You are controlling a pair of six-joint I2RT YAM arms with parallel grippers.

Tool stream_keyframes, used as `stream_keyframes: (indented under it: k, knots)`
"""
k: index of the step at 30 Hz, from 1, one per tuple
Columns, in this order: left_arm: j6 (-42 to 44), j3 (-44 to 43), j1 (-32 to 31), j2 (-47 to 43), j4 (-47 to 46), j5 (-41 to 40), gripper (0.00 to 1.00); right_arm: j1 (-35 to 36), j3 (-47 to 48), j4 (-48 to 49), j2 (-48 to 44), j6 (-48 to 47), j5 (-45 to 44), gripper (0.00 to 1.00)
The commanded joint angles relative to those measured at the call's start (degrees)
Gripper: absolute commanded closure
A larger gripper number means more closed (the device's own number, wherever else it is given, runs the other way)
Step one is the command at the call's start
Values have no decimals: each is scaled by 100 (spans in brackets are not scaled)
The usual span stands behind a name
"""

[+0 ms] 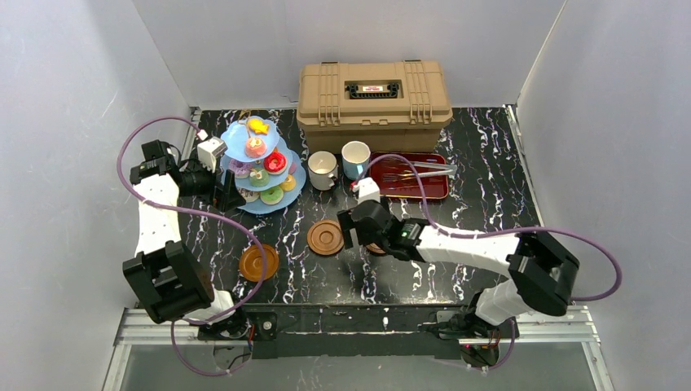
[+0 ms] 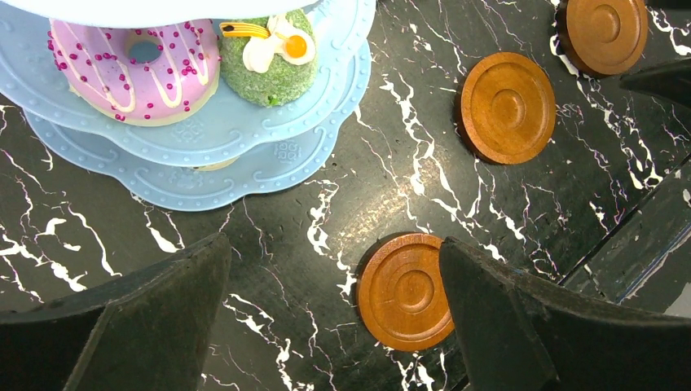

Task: Serve the afternoon tea
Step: Move the coaster to the center of the board, then pick up the cup at the center of the board.

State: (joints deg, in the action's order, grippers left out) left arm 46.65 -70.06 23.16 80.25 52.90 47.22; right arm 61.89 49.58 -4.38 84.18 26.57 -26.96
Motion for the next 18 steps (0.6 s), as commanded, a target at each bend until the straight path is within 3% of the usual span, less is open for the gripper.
stream_keyframes:
  k: [1,4,6,12,18]
  knots:
    - [8,-48,31,-200,118,200,2,-17,-700,-142,-269,833,546,13]
    - [58,-60,33,-217,177,208,2,-148,-1019,27,-300,1135,851,30]
    - [87,-69,35,-229,222,213,2,-328,-1191,126,-311,1260,1031,33]
    - [185,-113,38,-269,344,226,2,-945,-1419,197,-452,1144,1146,30]
    - [208,-134,38,-275,377,269,2,-1091,-975,24,-510,712,1087,26]
